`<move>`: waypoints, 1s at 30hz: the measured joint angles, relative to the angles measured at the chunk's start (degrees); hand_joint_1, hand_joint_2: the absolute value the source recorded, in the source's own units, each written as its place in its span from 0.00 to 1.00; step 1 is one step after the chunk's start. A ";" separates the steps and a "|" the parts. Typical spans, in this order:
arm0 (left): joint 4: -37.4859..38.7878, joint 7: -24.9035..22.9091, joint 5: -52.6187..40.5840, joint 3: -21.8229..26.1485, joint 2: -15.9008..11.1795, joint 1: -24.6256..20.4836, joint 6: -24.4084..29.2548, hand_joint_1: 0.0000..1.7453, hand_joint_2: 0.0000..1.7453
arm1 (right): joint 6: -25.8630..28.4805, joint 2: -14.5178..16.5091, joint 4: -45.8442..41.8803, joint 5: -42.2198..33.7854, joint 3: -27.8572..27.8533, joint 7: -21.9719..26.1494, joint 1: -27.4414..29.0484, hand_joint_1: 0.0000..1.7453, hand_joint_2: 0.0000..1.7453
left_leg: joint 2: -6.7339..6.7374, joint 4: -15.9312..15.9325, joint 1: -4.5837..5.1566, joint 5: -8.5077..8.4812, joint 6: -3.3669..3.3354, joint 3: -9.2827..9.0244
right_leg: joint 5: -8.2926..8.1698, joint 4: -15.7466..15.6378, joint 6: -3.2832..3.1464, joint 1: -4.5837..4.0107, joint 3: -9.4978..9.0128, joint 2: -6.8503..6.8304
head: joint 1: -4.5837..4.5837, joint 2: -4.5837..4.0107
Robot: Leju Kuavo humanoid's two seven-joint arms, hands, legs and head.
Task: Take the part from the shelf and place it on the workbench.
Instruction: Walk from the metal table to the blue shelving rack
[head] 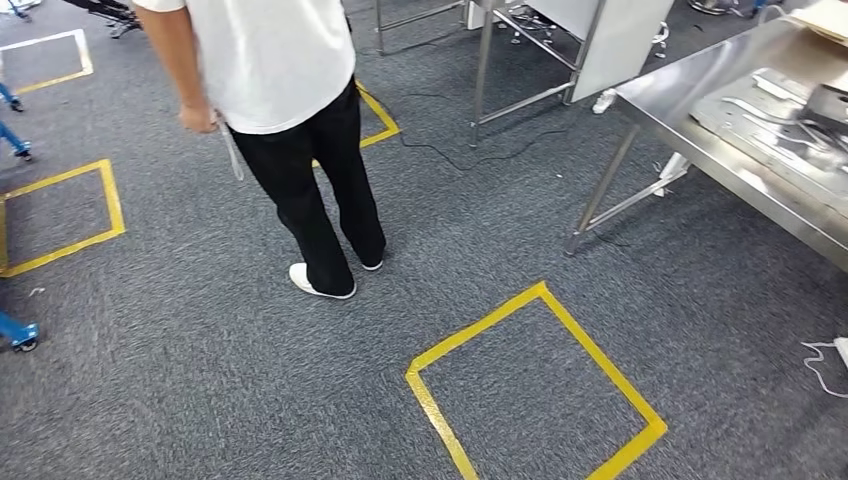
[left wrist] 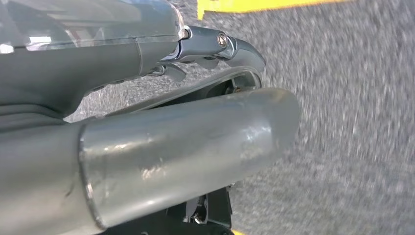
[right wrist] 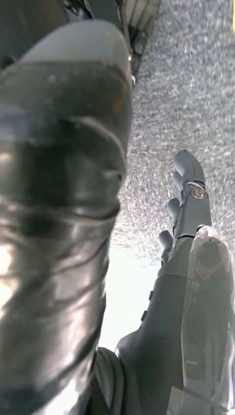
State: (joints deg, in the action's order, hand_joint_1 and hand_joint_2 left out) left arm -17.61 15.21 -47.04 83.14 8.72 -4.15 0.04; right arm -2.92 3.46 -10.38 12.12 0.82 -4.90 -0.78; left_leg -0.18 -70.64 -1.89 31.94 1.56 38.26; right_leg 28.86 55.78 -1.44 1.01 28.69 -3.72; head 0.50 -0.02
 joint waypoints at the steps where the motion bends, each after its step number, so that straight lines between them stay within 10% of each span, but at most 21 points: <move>1: -0.19 -0.08 0.20 0.08 0.01 0.04 0.01 0.00 0.00 | 0.06 0.08 0.00 0.11 0.03 -0.01 -0.04 0.00 0.00 | 0.84 3.83 -0.30 -2.06 0.38 -2.08 | 0.30 0.26 0.45 0.20 -0.18 -0.65 | 0.00 0.00; 4: -0.61 -0.31 0.73 0.19 0.44 -0.14 0.03 0.00 0.00 | 0.55 -0.01 0.00 0.67 0.17 -0.03 -0.11 0.00 0.00 | 3.32 11.90 -0.27 -4.77 0.34 -6.33 | 1.41 1.37 2.11 0.05 -0.47 -2.13 | 0.03 0.01; 7: -1.16 -0.42 1.19 0.48 0.63 0.00 0.03 0.00 0.00 | 1.09 0.05 -0.03 1.16 0.52 -0.01 -0.61 0.00 0.00 | 2.18 12.09 0.00 -4.60 -1.29 -6.00 | 1.74 1.42 3.07 0.29 -0.91 -2.88 | 0.06 0.01; 10: -1.57 -0.45 1.44 0.63 0.77 -0.08 0.04 0.00 0.00 | 1.15 0.15 -0.07 1.23 0.86 -0.01 -0.66 0.00 0.00 | 0.59 12.42 0.23 -4.97 -2.63 -5.97 | 5.46 6.18 3.38 0.74 1.09 0.96 | 0.08 0.00; 12: -1.73 -0.45 1.46 0.76 0.82 -0.13 0.03 0.00 0.00 | 1.15 0.16 -0.07 1.23 1.01 -0.01 -0.41 0.00 0.00 | -0.66 12.45 0.79 -5.08 -3.17 -5.76 | 9.24 14.15 2.90 0.49 5.18 3.03 | 0.09 0.00; 14: -1.79 -0.45 1.46 0.95 0.84 -0.11 0.03 0.00 0.00 | 1.15 0.16 -0.05 1.24 1.07 -0.02 -0.26 0.00 0.00 | -2.26 12.43 1.47 -5.10 -3.47 -5.74 | 9.48 18.39 2.04 -0.10 7.83 3.46 | 0.09 0.01; 18: -1.86 -0.60 1.88 1.22 1.30 -0.17 -0.05 0.00 0.00 | 1.29 0.03 -0.04 1.27 1.10 -0.02 -0.07 0.00 0.00 | -5.56 12.42 2.14 -5.02 -3.67 -6.19 | 1.09 6.58 -0.94 -1.79 3.59 7.65 | 0.05 0.00; 20: -2.14 -0.85 2.37 1.29 1.75 -0.33 -0.11 0.00 0.00 | 1.44 -0.11 -0.01 1.30 1.18 0.00 -0.10 0.00 0.00 | -6.97 12.46 1.89 -5.13 -3.42 -5.80 | -0.14 3.00 -1.74 -2.14 2.40 9.90 | 0.07 0.01; 23: -2.74 -1.27 3.03 1.38 1.99 -0.05 -0.15 0.00 0.00 | 1.74 -0.01 -0.02 1.30 1.38 0.00 -0.39 0.00 0.00 | -7.80 12.45 1.86 -5.24 -2.71 -5.46 | -0.57 1.32 -1.66 -1.83 1.61 7.83 | 0.08 0.01; 27: -3.51 -1.61 3.92 1.40 2.29 -0.11 -0.14 0.00 0.00 | 1.98 0.11 -0.03 1.29 1.43 0.02 0.06 0.00 0.00 | -1.31 2.58 1.87 0.60 -1.47 -0.57 | -0.84 -0.36 -1.58 -1.48 0.30 3.75 | -0.03 0.00; 30: -4.22 -1.82 4.75 1.40 2.46 -0.07 -0.08 0.00 0.00 | 1.96 0.15 -0.02 1.16 1.43 0.05 0.06 0.00 0.00 | -0.19 -1.59 1.10 1.20 -0.40 1.43 | -0.27 -0.07 -1.15 -1.23 0.24 0.86 | -0.04 0.00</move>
State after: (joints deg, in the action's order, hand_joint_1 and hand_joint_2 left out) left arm -21.84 13.38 -42.28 84.55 11.19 -4.22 -0.04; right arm -0.96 3.61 -10.40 13.28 2.25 -4.85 -0.72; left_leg -0.36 -72.23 -0.78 33.14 1.16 39.69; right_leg 28.58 55.71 -2.59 -0.22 28.93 -2.86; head 0.45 -0.02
